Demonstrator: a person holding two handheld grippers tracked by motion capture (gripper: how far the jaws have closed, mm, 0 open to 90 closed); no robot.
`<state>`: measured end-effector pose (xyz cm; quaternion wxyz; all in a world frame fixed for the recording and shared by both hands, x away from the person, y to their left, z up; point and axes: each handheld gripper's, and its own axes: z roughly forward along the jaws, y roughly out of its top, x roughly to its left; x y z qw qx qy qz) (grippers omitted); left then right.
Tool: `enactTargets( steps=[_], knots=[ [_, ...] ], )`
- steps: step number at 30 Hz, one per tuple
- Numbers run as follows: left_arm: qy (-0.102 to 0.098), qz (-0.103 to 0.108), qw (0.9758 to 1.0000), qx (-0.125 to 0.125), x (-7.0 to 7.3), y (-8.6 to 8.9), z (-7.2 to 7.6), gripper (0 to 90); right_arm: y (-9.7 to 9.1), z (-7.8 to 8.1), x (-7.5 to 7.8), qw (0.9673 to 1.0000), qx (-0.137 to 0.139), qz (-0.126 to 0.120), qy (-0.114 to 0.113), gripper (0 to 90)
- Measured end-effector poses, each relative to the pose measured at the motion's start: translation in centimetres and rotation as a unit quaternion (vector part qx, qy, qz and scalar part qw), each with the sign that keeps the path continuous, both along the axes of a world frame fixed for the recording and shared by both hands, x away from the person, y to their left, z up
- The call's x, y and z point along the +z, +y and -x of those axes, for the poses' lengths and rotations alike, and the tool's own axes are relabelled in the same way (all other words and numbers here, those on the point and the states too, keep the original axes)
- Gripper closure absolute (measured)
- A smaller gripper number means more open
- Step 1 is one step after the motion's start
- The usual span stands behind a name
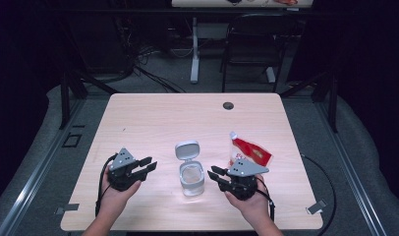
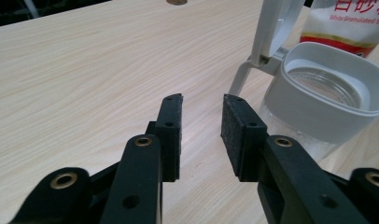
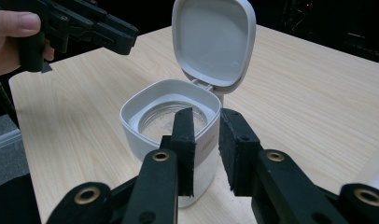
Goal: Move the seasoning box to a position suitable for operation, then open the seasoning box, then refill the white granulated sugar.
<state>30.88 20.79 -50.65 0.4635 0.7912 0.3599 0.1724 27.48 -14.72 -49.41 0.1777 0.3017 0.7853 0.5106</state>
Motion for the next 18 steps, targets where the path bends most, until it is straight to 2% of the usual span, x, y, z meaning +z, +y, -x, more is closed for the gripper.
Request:
enactTargets(
  steps=[3,5,10,18],
  knots=[
    [-0.006,0.002,1.0,0.008,-0.1,0.5,0.3,66.0,-0.1,0.2,-0.1,1.0,0.0,0.001,0.0,75.5],
    [-0.003,0.004,0.9999,0.012,-0.2,1.1,0.5,65.2,-0.4,0.7,-0.1,0.9999,0.0,0.01,-0.001,75.1],
    [-0.002,0.015,0.9996,0.024,-0.5,1.5,0.3,65.4,-1.4,1.3,0.0,1.0,-0.007,0.007,0.0,74.1],
    [-0.002,0.008,0.9996,0.028,-0.8,1.4,0.4,65.2,-3.1,1.9,-0.5,0.9996,-0.021,0.021,0.001,73.0]
  ],
)
